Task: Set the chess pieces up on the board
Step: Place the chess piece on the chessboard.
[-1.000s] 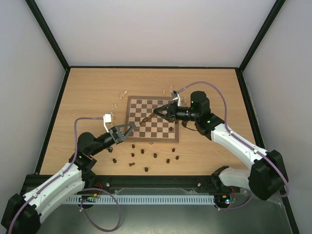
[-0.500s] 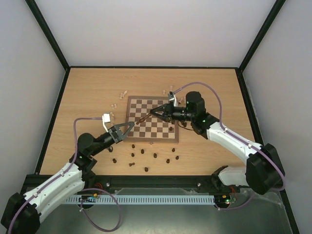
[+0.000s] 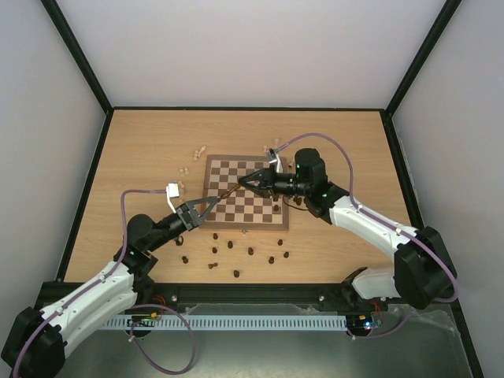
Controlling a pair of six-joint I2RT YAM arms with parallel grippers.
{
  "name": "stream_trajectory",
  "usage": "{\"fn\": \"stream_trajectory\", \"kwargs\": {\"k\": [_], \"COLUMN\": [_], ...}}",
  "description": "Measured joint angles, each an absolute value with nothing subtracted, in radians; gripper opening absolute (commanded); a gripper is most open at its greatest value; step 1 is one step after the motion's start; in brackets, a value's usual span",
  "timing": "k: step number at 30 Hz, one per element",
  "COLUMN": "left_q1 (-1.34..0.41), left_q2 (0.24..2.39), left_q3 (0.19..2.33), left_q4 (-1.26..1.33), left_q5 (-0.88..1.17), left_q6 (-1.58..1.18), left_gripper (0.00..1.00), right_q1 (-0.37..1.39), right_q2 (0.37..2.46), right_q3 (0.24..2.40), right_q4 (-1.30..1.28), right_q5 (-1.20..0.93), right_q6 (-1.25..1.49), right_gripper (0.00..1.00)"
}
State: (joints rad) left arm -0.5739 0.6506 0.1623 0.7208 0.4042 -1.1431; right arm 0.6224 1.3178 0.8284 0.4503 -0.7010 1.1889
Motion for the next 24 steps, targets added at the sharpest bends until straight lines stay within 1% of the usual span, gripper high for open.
{"fn": "stream_trajectory", "kwargs": {"k": [4, 15, 19, 24], "left_q1": [-0.579, -0.58, -0.58, -0.582], "left_q2": [0.651, 0.667, 0.674, 0.688], "left_q3": [0.162, 0.161, 0.161, 0.161], "left_q4": [0.721, 0.722, 0.722, 0.728], "left_q5": [0.399, 0.383, 0.378, 0.374], "left_q6": [-1.141, -1.136, -1.132, -1.13], "left_gripper": [0.44, 0.43, 0.26, 0.12], "right_q1": [0.623, 0.636, 0.643, 0.646], "right_q2": [1.325, 1.341, 1.348, 1.352], "right_q3": [0.833, 0.845, 0.85, 0.857], "right_q4": [0.451, 0.455, 0.455, 0.455], "right_q5": [-0.698, -0.698, -0.698, -0.698], "right_q6": [1.19, 1.191, 1.19, 1.19], "right_gripper": [0.01, 0.01, 0.01, 0.01]}}
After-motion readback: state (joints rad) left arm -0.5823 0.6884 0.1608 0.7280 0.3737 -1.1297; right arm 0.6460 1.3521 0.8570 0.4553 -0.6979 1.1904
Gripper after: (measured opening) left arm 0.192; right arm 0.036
